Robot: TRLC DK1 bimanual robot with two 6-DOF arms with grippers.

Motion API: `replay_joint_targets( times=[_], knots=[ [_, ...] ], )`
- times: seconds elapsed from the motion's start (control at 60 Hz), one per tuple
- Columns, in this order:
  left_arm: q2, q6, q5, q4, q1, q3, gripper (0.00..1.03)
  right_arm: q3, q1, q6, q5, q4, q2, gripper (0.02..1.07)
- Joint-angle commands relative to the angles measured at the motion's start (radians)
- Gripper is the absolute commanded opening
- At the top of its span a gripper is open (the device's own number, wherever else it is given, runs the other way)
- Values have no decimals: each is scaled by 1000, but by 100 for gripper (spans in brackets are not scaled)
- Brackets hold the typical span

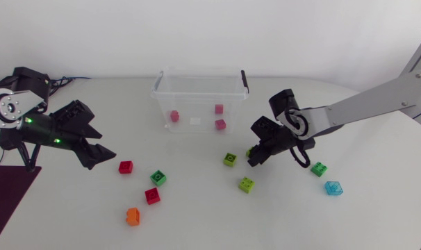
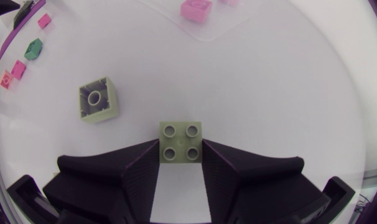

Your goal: Pick up the duplo bricks and place them in the container

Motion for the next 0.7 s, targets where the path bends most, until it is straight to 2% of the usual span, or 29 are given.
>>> replay_joint_targets(
  times=[0.0, 0.1, 0.3, 0.683],
  knots=[
    [43, 128, 11, -11, -21, -31, 98, -43, 10, -36, 4, -9, -53, 29],
    [81, 247, 11, -11, -52, -31, 98, -69, 8, -55, 4, -26, -133, 29],
    [189, 434, 5, -11, -47, 32, 98, -91, 16, -71, 1, -97, -274, 29],
    [410, 546, -32, -17, -26, 179, 96, -43, 111, -2, -2, -164, -487, 30]
  ],
)
